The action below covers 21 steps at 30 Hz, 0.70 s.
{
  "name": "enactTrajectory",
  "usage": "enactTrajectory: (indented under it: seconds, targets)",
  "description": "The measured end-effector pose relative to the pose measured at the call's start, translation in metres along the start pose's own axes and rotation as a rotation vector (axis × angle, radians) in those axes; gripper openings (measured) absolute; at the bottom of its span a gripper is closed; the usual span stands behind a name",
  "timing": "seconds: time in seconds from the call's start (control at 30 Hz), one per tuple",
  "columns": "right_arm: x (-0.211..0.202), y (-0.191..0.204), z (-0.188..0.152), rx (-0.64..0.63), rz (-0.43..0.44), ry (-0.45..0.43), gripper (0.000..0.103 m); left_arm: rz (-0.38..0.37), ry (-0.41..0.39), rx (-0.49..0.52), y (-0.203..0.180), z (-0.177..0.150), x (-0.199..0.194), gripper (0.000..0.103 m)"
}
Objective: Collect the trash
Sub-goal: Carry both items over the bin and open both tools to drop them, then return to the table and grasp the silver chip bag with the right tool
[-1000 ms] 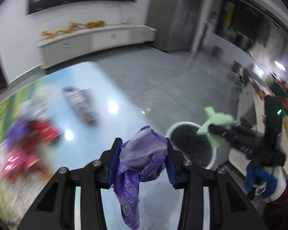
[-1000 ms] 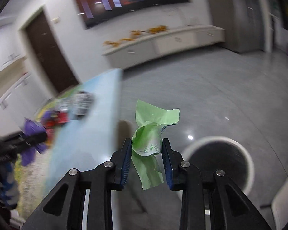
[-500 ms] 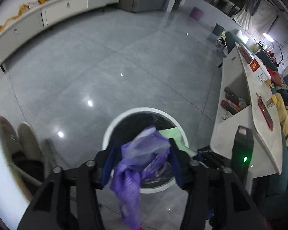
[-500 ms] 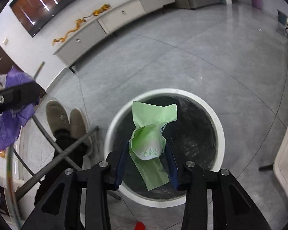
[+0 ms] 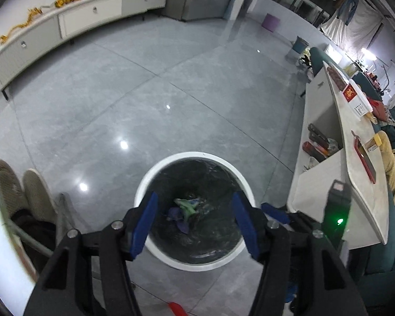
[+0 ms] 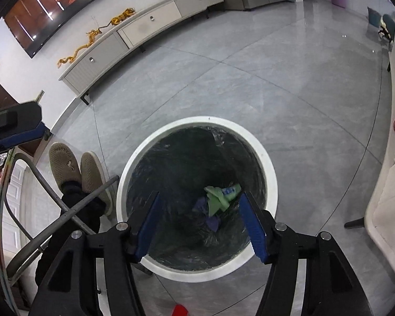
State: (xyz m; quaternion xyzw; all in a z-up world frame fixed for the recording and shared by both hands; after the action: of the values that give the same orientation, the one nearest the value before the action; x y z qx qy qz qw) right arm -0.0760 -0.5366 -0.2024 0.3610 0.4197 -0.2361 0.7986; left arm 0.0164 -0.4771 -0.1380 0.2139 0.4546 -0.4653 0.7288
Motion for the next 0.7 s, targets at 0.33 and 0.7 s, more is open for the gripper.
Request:
enactTrajectory:
  seconds: [0.33,0.7]
  targets:
    - [-0.052,0.051,0.008,-0.123,0.007,-0.105,0.06,0.158,-0.13,-0.041,0.047,-0.039,-0.083,0.058]
    - [-0.115,0.161,-0.004,-0.301,0.113,-0.193,0.06,0.324,-0.295,-0.166,0.127,-0.118,-0.2,0.058]
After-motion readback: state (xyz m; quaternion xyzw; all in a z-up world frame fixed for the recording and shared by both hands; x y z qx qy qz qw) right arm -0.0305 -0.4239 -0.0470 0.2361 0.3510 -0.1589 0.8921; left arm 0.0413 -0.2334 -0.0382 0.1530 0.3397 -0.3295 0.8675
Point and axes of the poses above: each gripper's, at about its wrist camera, not at the fingertips, and x roughly the way its jaws point, y to its left, z to its top, the point moved 9 cm from there along x, roughly the way its jaws point, and after that the axes turned 12 degrees about x, right-handed, at the moved point
